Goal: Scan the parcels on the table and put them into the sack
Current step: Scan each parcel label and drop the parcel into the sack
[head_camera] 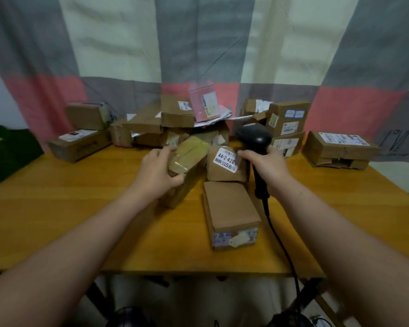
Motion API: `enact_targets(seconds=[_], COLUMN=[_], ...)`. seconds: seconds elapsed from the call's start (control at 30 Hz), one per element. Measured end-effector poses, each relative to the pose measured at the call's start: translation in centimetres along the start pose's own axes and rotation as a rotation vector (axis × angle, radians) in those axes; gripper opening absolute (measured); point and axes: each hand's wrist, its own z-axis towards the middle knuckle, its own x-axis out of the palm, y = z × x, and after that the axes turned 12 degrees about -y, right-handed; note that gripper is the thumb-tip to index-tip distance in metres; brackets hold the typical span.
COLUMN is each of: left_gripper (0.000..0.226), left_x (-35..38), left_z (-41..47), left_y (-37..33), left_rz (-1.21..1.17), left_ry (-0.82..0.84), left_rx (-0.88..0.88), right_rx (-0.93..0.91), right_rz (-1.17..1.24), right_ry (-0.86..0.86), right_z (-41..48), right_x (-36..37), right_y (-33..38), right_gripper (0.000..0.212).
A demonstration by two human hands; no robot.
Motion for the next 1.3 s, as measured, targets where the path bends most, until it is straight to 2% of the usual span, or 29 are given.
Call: enact_targets(seconds=[0.17,0.3,0.37,0.43,0.5,0.53,0.6,0.63,0.73,0.83,0.9,0.97,1.03,1.1,1.17,1.3], left_gripper=[0.070,0.074,0.074,0.070,0.075,0.084,0.101,0.106,0.118,0.134,0.125,0.102,0.081,0.066,0.053,0.039], left_x=[-3.2,-4.1,-4.0,-3.9,-3.8,-3.8,-3.7,-3.7,-3.6,-3.1,-2.9,-3.1,-3.5,-3.6,-3.2,-2.7], left_z=[-4.0,-8.3,-10.0,-10.2,-9.2,-8.5,-7.3,-6.9,-6.2,-6.7,-7.0,-6.8,-6.8,-7.2,-7.9,-8.5], left_y=[2.1,3.9,4.6,4.8,5.3,5.6,6.1,6.2,5.8,5.0,4.9,5.3,5.7,5.8,5.6,5.0], left_rz=[0.232,0.371,0.292,0.164,0.159,0.182,0.171,0.141,0.156,0.270,0.260,0.166,-0.025,-0.225,-0.413,-0.750], left_ry=[-0.048,0.093,0.161,0.085,-0.055,-0.051,0.093,0.166,0.261,0.279,0.257,0.246,0.241,0.221,0.176,0.080], left_rx=[0.193,0.348,0.364,0.249,0.025,-0.112,-0.338,-0.396,-0.412,-0.382,-0.384,-0.421,-0.494,-0.541,-0.595,-0.771], right_rx=[-0.094,-0.056,-0.037,-0.028,-0.034,-0.052,-0.119,-0.160,-0.204,-0.248,-0.254,-0.225,-0.109,0.101,0.265,0.258], right_rz=[-0.151,-0.149,-0.161,-0.179,-0.182,-0.207,-0.305,-0.353,-0.414,-0.471,-0.410,-0.344,-0.261,-0.107,0.048,0.169], right_ry=[0.190,0.303,0.306,0.301,0.311,0.314,0.290,0.262,0.180,0.130,0.147,0.224,0.337,0.411,0.403,0.340], right_z=[-4.4,-8.9,-10.7,-11.9,-12.6,-12.8,-12.9,-12.7,-12.0,-11.3,-11.4,-12.1,-12.9,-13.5,-14.1,-14.2], right_x=[-0.3,0.1,0.9,1.9,2.8,3.1,3.6,3.6,3.3,2.9,3.1,3.7,4.6,5.2,5.7,6.0], right_y=[3.4,3.6,2.5,1.2,0.1,-0.5,-1.6,-2.1,-2.3,-2.4,-2.5,-2.5,-2.4,-2.6,-2.6,-3.0], right_gripper=[0.010,0.018,0.016,0.014,0.012,0.013,0.022,0.024,0.021,0.018,0.016,0.012,0.011,0.012,0.019,0.025])
